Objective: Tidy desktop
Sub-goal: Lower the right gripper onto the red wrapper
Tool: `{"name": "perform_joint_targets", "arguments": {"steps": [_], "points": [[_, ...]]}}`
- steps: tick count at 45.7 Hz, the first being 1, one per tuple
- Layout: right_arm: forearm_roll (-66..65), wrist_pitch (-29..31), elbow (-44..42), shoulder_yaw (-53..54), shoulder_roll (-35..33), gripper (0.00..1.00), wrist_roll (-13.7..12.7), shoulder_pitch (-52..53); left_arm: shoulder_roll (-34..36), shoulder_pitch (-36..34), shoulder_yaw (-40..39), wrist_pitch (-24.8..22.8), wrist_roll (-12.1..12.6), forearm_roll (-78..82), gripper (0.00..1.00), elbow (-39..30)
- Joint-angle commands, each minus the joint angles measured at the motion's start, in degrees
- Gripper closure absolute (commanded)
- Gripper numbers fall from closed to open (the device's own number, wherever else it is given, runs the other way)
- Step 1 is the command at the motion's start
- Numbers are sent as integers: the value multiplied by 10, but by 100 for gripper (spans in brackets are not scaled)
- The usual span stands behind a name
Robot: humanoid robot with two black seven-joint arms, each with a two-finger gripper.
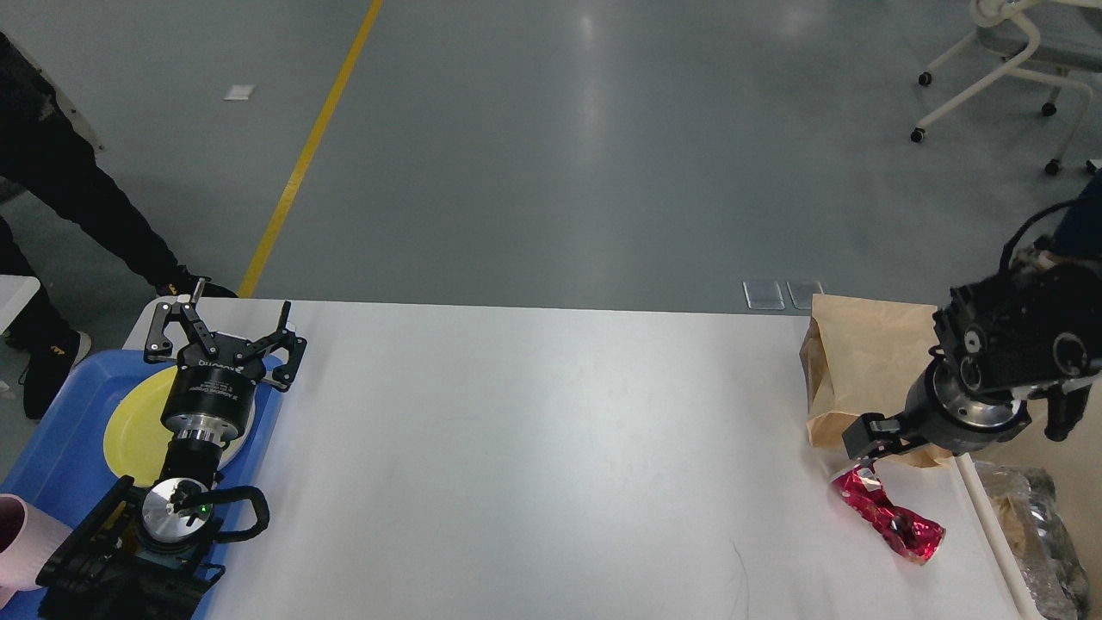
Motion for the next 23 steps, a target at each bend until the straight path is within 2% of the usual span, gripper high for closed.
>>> {"name": "perform_joint_targets", "arguments": {"steps": [1,15,23], "points": [[-24,-20,-51,15,1,5,1,-78,0,0,0,0,0,0,4,0],[-30,-78,-198,17,13,5,1,-250,0,0,0,0,0,0,4,-1],[-29,-92,-228,48,13,5,0,-292,0,0,0,0,0,0,4,0]]}}
